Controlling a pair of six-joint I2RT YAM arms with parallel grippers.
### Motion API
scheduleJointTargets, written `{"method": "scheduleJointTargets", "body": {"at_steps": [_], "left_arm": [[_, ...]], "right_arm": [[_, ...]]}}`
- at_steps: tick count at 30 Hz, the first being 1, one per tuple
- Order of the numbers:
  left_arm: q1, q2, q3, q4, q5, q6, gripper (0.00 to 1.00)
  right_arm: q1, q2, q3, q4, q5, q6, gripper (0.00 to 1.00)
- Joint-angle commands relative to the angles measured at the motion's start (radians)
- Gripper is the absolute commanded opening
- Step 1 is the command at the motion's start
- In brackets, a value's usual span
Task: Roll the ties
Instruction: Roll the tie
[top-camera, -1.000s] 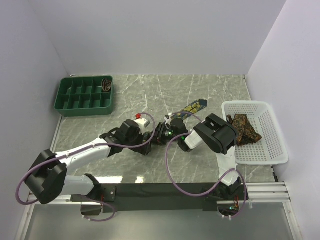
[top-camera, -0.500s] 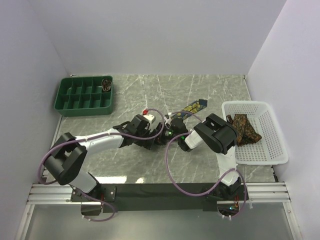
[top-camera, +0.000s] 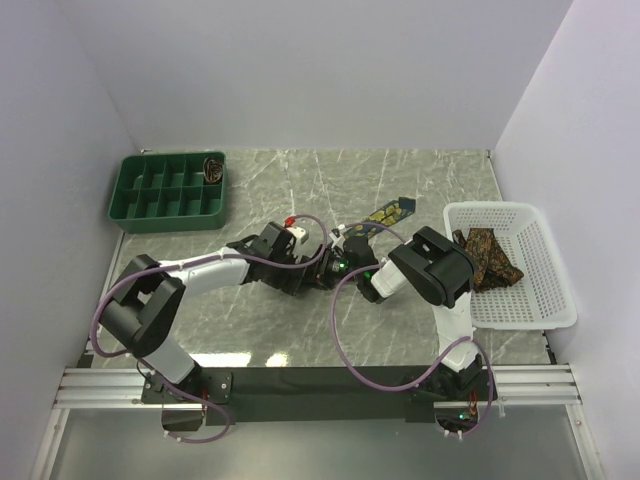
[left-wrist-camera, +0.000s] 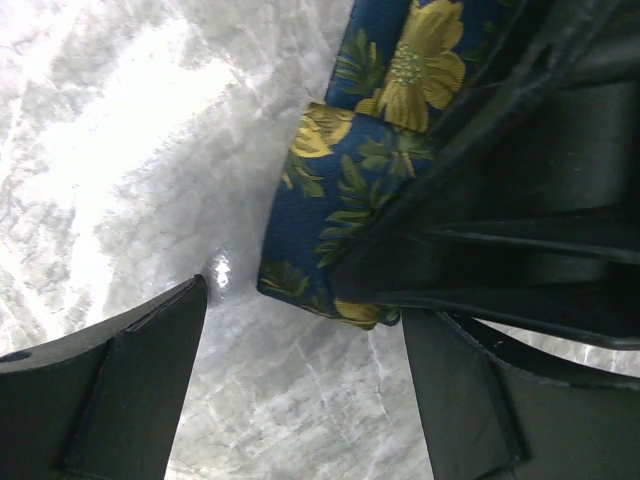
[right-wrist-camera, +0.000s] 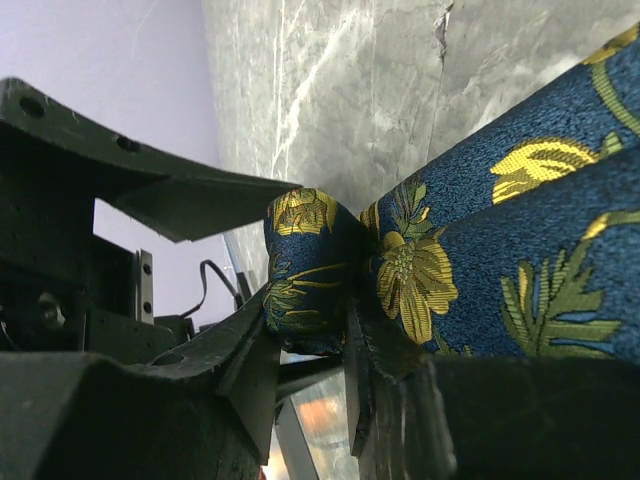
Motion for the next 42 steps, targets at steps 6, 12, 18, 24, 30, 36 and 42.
{"method": "scheduleJointTargets", "body": {"at_steps": [6,12,18,24,30,36,42], "left_arm": [[0.015,0.040,0.077,0.034,0.093,0.045,0.83],[0.017,0.049,0.088,0.046,0.108,0.038,0.77],[0.014,0.089,0.111,0.036,0.125,0.027,0.62],[0.014,0.075,0.094,0.020,0.119,0.024,0.50],[0.014,0.057,0.069,0.022,0.125,0.009,0.46],[0.014,0.060,0.069,0.016,0.125,0.010,0.41],[0.014,0.069,0.071,0.009,0.131,0.015,0.41]], "right_arm": [[-0.005,0.046,-0.034,-0.122,0.014,-0.060,0.00],[-0.003,0.055,-0.026,-0.122,0.002,-0.058,0.00],[-0.002,0.038,-0.041,-0.123,0.002,-0.058,0.00],[-0.003,0.006,-0.055,-0.126,0.026,-0.052,0.09],[-0.003,-0.013,-0.080,-0.103,0.043,-0.018,0.18],[-0.002,-0.028,-0.093,-0.102,0.052,-0.009,0.31],[-0.006,-0.066,-0.100,-0.112,0.072,-0.020,0.49]]}}
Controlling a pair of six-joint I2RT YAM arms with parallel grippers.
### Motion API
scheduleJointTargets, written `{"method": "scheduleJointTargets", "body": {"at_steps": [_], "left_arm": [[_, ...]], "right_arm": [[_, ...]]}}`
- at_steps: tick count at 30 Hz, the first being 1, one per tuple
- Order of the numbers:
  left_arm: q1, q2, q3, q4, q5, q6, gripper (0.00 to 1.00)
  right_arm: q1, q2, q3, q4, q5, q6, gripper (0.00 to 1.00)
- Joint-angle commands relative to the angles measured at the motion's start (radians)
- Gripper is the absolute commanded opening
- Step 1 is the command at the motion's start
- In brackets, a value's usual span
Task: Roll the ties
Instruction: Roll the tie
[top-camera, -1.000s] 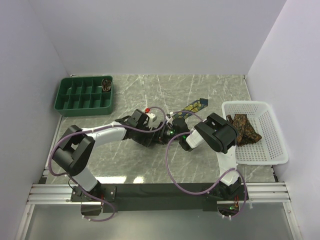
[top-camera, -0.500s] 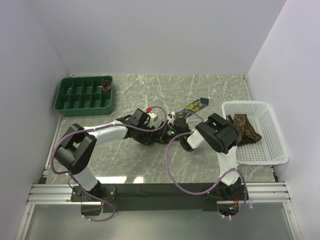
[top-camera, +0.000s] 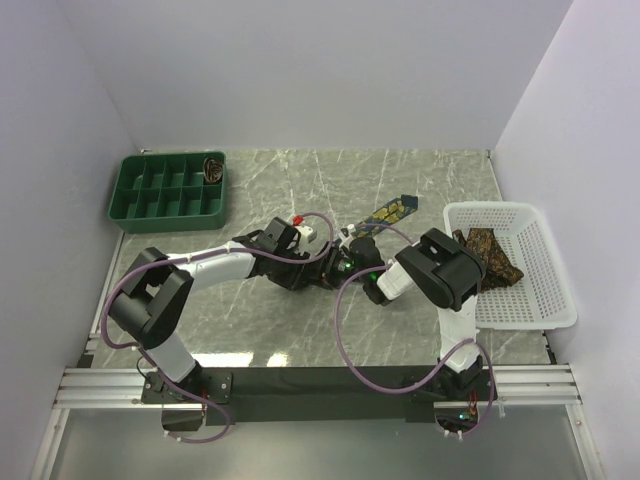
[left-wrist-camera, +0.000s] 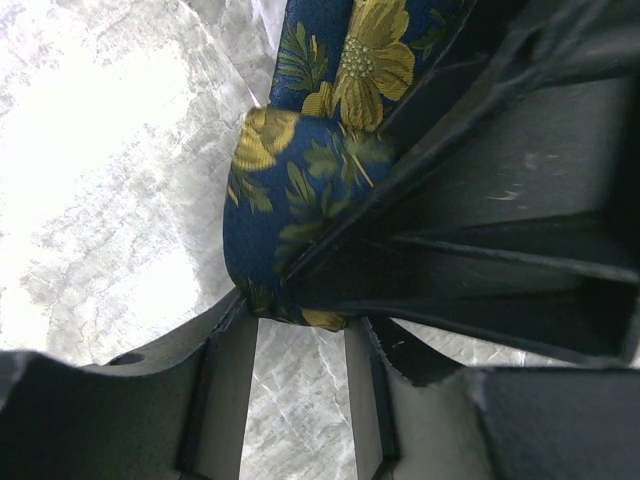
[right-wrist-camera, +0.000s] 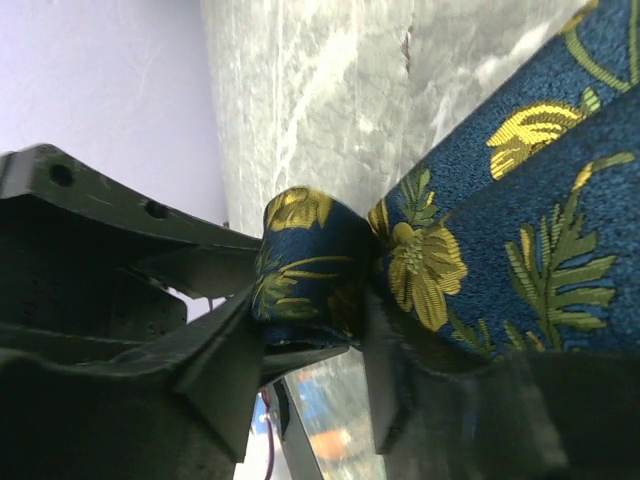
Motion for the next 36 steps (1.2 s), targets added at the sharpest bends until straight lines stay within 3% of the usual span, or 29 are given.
{"method": "scheduleJointTargets", "body": {"at_steps": [1,22,36], "left_arm": [[0.001,0.004,0.002,0.031,0.000,-0.001,0.41],[-0.007,0.018,0.014,0.008,0.017,0.022,0.42],[-0.014,0.027,0.025,-0.009,0.015,0.033,0.42]], "right_arm": [[0.007,-0.026,-0.043,-0.131,0.029,-0.051,0.51],[-0.039,-0.181,0.052,-0.381,0.110,-0.230,0.56],[-0.068,-0.189,0.115,-0.403,0.095,-0.226,0.53]]}}
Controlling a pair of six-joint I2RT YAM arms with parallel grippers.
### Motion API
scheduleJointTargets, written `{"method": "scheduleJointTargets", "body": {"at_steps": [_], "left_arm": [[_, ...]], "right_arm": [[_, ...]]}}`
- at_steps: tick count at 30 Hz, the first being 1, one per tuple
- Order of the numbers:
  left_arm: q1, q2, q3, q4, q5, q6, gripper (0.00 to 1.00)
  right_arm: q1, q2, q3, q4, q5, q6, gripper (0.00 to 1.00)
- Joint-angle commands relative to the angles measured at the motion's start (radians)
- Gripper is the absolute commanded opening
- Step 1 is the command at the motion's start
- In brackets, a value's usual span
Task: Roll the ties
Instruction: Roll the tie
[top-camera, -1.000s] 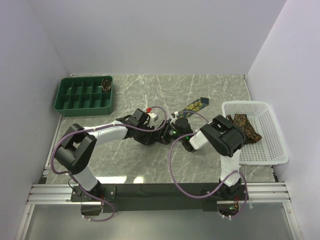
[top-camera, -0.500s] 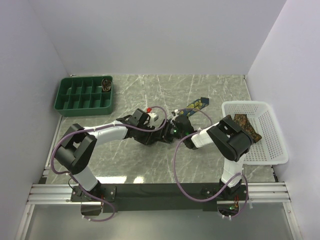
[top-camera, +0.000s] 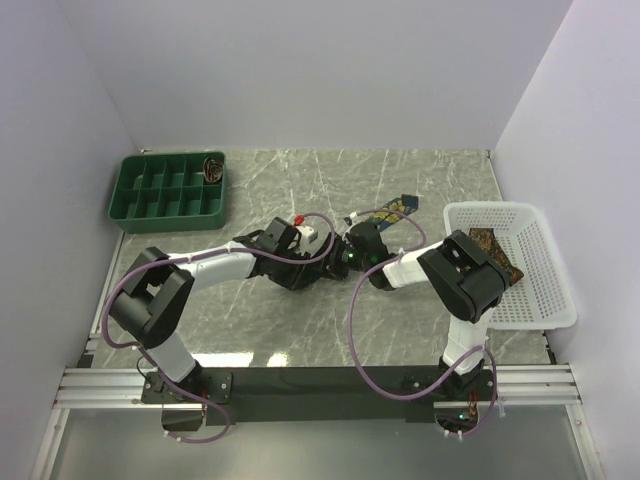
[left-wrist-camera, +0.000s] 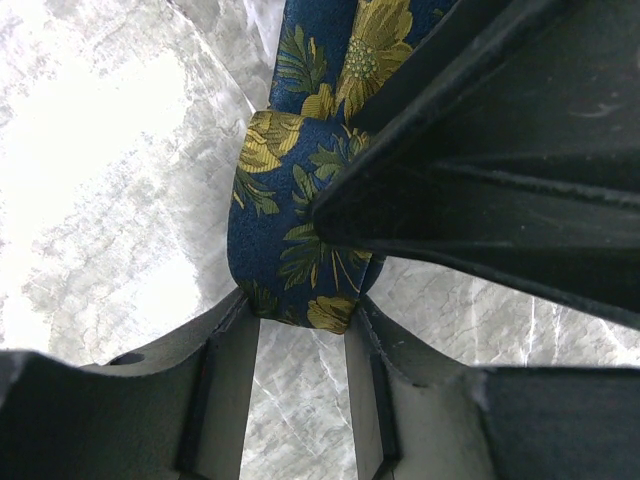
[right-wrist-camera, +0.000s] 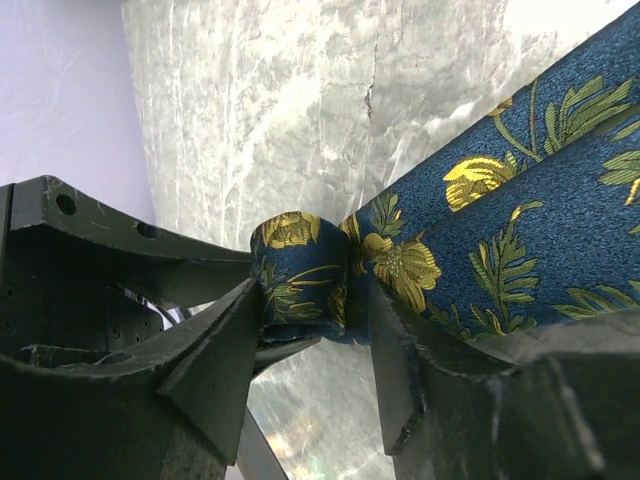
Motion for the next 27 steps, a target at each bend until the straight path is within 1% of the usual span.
{"method": "scheduleJointTargets", "body": {"at_steps": [1,2,3,4,5,6,7,8,10,11,14,17,18,20,21,23,24,25,27], "left_arm": [[-0.010,0.025,0.024,-0.016,0.014,0.018,0.42],[-0.012,0.024,0.024,-0.017,0.012,0.018,0.42],[-0.015,0.027,0.024,-0.017,0.012,0.020,0.42],[-0.015,0.027,0.025,-0.017,0.008,0.018,0.42],[-0.015,0.025,0.024,-0.019,0.000,0.015,0.42],[-0.015,0.025,0.024,-0.017,0.002,0.015,0.42],[-0.015,0.024,0.024,-0.017,0.000,0.013,0.43],[-0.015,0.024,0.024,-0.017,0.000,0.009,0.43],[-0.015,0.021,0.025,-0.014,-0.007,0.004,0.44],[-0.015,0.016,0.024,-0.011,-0.009,-0.002,0.44],[-0.015,-0.001,0.019,-0.007,-0.017,-0.020,0.47],[-0.015,-0.027,0.013,0.007,-0.047,-0.061,0.53],[-0.013,-0.034,0.007,0.013,-0.055,-0.075,0.58],[-0.013,-0.066,-0.007,0.038,-0.073,-0.133,0.64],[-0.012,-0.082,-0.013,0.047,-0.080,-0.160,0.78],[-0.007,-0.128,-0.030,0.073,-0.096,-0.252,0.86],[-0.006,-0.146,-0.037,0.082,-0.109,-0.288,0.93],[-0.004,-0.184,-0.057,0.091,-0.121,-0.374,0.96],[0.005,-0.227,-0.091,0.134,-0.135,-0.474,0.98]], "right_arm": [[-0.022,-0.023,0.034,-0.010,0.029,-0.013,0.52],[-0.019,-0.023,0.042,-0.013,0.029,-0.015,0.51],[-0.020,-0.023,0.044,-0.017,0.026,-0.018,0.45],[-0.019,-0.022,0.044,-0.020,0.021,-0.018,0.43],[-0.020,-0.016,0.033,-0.016,0.018,-0.015,0.36],[-0.020,-0.016,0.024,-0.010,0.011,-0.006,0.32],[-0.019,-0.011,0.013,0.013,0.007,-0.001,0.29],[-0.020,-0.008,-0.013,0.024,0.007,0.005,0.23],[-0.023,0.004,-0.041,0.062,0.007,0.031,0.16],[-0.025,0.021,-0.073,0.084,0.006,0.039,0.10],[-0.034,0.064,-0.122,0.165,-0.009,0.080,0.00],[-0.043,0.092,-0.150,0.199,0.001,0.092,0.00],[-0.043,0.095,-0.153,0.199,0.004,0.086,0.00],[-0.048,0.101,-0.156,0.194,0.010,0.079,0.00],[-0.045,0.105,-0.157,0.194,0.012,0.074,0.00],[-0.045,0.112,-0.159,0.190,0.018,0.071,0.00],[-0.046,0.113,-0.159,0.185,0.021,0.069,0.00],[-0.046,0.119,-0.160,0.182,0.024,0.066,0.00],[-0.048,0.118,-0.162,0.167,0.035,0.063,0.00]]}}
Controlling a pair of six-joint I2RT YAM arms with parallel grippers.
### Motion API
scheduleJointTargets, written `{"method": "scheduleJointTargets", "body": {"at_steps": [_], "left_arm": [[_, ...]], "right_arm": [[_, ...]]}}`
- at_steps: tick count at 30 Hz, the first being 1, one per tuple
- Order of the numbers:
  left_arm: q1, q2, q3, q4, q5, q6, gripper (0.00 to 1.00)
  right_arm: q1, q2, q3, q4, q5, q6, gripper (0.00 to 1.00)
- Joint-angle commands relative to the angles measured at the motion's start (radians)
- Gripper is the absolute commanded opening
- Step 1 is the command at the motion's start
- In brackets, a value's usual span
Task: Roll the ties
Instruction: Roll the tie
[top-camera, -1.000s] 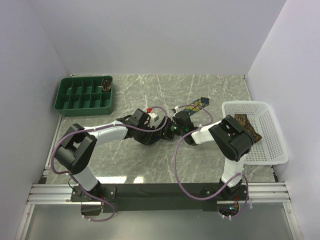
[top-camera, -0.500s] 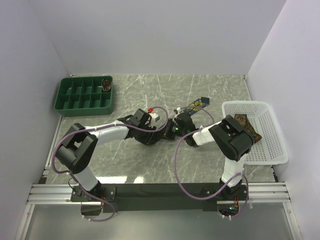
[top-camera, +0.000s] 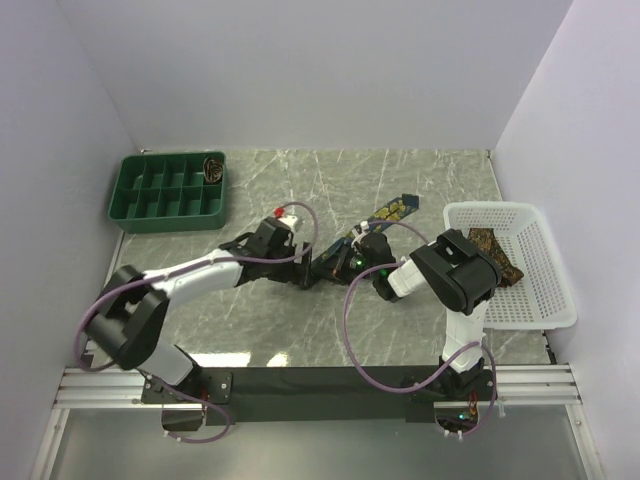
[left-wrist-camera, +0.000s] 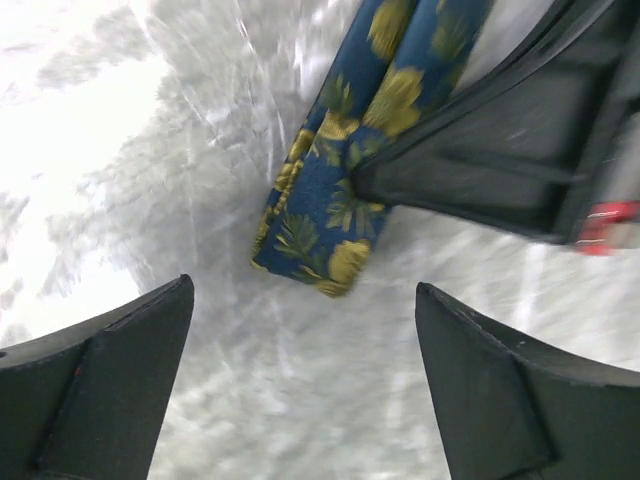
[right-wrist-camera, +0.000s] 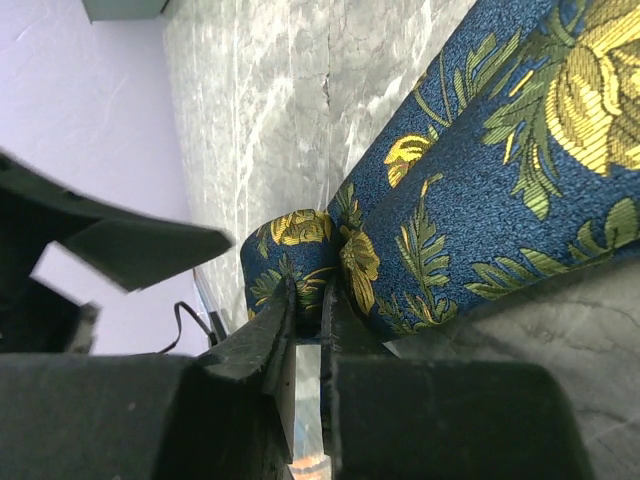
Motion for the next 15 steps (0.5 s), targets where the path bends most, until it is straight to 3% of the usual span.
{"method": "scheduleJointTargets", "body": {"at_steps": [1,7,10,15], "left_arm": [[0.012,-0.114,-0.081,0.105,-0.046,-0.259,0.98],[0.018,-0.329,-0.320,0.310,-0.130,-0.734,0.97],[0.018,-0.352,-0.416,0.438,-0.127,-0.850,0.99],[0.014,-0.277,-0.444,0.551,-0.112,-0.864,0.99]], "right_arm": [[-0.010,0.044,-0.037,-0.118,0.069,-0.047,0.00],[-0.018,0.035,-0.043,-0.176,0.101,-0.044,0.00],[-0.023,0.038,-0.051,-0.177,0.104,-0.033,0.00],[-0.029,0.055,-0.055,-0.159,0.098,-0.019,0.00]]}}
